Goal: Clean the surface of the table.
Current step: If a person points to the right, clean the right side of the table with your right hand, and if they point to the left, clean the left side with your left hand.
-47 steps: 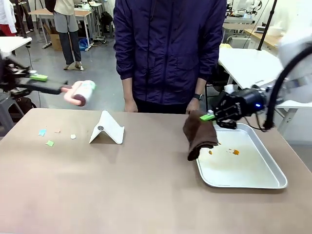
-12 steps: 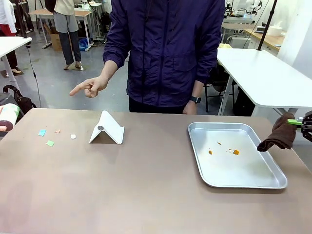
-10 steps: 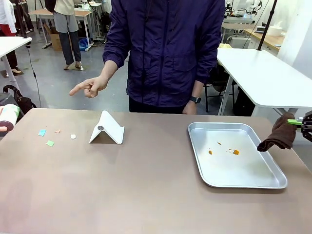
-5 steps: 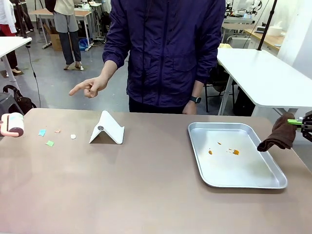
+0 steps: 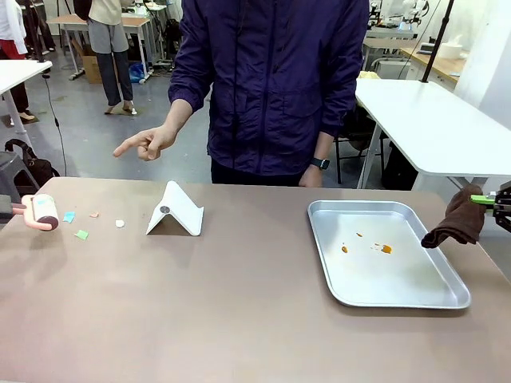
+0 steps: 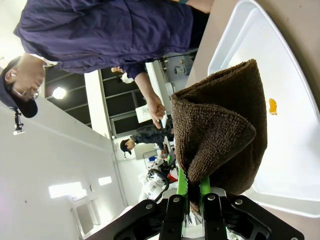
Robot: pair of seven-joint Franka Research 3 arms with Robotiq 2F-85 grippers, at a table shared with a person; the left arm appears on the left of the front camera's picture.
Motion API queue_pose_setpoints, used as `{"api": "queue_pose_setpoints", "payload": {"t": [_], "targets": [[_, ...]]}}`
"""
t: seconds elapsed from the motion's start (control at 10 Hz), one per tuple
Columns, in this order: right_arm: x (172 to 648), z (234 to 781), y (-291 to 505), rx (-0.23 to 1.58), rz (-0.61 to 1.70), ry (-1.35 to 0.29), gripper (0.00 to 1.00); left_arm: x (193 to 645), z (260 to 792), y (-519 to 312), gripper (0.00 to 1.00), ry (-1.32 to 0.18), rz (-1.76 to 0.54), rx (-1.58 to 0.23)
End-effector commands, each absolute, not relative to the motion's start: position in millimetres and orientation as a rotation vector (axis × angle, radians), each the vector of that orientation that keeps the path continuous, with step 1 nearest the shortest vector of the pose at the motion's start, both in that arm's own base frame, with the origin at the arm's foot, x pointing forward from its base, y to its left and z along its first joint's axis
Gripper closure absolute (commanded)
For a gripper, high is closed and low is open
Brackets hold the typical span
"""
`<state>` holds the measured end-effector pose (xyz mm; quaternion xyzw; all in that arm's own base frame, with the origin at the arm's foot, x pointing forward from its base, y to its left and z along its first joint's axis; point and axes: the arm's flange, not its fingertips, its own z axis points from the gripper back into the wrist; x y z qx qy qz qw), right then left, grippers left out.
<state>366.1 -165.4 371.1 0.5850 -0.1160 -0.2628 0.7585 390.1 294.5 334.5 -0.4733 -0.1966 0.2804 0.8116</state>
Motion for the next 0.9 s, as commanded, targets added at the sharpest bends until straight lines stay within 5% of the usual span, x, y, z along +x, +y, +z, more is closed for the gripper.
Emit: {"api": "queue_pose_setpoints", "payload": {"t": [0.0, 0.4, 0.8], "targets": [[365.4, 376.9, -165.2, 1.275, -0.582, -0.229, 1.00, 388.3, 336.5, 279.6, 0.78, -0.417, 0.631, -0.960], [365.4, 376.9, -165.2, 1.275, -0.582, -0.229, 1.00, 385.1, 342.8, 282.4, 0.78, -0.563, 0.689, -1.000], [365.4, 376.9, -165.2, 1.275, -0.582, -0.229, 1.00, 383.8, 339.7, 283.7, 0.78, -0.504, 0.657, -0.975]]}}
